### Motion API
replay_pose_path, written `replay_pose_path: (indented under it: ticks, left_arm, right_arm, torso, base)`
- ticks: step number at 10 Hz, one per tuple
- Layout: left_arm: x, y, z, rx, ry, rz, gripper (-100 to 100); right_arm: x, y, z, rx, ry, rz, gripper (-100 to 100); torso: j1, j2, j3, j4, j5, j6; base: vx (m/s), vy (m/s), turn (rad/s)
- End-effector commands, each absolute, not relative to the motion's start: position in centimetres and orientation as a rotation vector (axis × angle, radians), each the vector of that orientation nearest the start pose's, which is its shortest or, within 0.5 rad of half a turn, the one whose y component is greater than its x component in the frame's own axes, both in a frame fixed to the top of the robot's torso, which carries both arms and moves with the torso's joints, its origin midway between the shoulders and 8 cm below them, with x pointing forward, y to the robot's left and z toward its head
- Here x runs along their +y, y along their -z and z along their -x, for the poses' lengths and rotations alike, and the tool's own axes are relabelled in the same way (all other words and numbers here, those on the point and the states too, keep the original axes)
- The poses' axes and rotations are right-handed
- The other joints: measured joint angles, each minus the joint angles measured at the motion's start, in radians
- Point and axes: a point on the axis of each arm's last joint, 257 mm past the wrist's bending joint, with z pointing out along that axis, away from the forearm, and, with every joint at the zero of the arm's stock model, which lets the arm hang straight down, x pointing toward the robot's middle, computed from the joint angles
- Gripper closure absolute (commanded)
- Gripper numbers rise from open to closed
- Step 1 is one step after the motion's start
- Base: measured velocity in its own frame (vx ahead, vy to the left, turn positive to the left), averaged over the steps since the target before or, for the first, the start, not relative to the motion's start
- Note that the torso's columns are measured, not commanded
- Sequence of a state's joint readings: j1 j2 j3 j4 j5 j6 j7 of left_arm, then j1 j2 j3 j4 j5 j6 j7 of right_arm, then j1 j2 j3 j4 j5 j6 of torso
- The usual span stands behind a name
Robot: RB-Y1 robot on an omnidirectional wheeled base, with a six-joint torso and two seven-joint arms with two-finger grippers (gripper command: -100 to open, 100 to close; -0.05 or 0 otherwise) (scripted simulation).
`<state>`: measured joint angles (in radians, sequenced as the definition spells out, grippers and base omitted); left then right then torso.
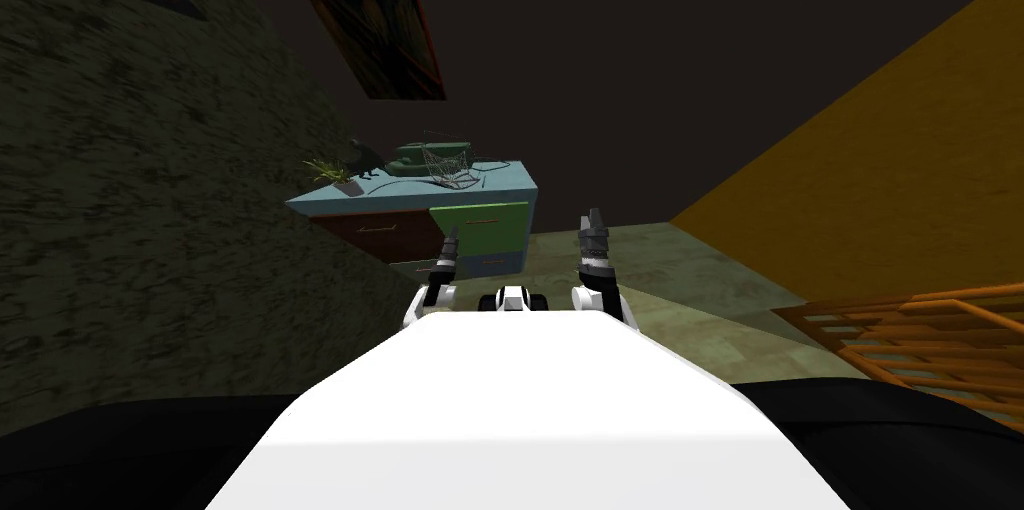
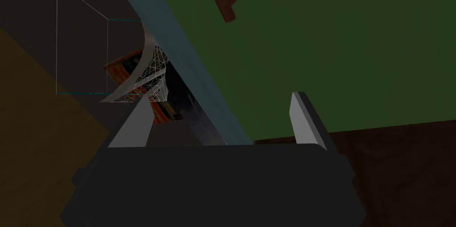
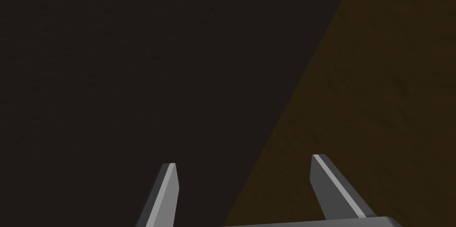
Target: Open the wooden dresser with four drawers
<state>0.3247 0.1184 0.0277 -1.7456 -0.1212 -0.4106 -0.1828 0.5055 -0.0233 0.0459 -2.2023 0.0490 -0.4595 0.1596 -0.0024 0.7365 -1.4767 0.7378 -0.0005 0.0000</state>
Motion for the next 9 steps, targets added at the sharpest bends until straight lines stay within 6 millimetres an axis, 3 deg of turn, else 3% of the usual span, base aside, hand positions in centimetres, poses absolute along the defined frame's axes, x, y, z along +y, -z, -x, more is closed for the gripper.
replay_pose_path:
  ticks: [1,4,8,9]
  left_arm:
    - [28.6,20.4,-44.4,1.149,0.940,0.797,-100]
    - [27.7,21.2,-44.7,1.125,0.956,0.858,-100]
    - [28.0,20.2,-44.9,1.126,0.950,0.848,-100]
    - [27.9,20.9,-44.8,1.129,0.952,0.849,100]
  right_arm:
    - [-26.1,2.2,-36.7,0.790,-1.142,-0.641,0]
    - [-26.1,2.2,-36.7,0.790,-1.142,-0.641,0]
    - [-26.1,2.2,-36.7,0.790,-1.141,-0.641,0]
    - [-26.1,2.2,-36.7,0.790,-1.141,-0.641,0]
  torso:
    - [0.002,0.001,0.000,0.000,0.000,0.000]
    - [0.003,0.003,0.001,0.001,0.001,0.000]
    - [0.003,-0.001,-0.001,0.000,0.001,0.000]
    - [0.003,0.001,0.000,0.000,0.001,0.000]
  base:
    - [0.085,-0.067,0.001]
    - [0.067,-0.051,0.001]
    - [0.051,-0.002,-0.014]
    - [-0.032,0.008,0.035]
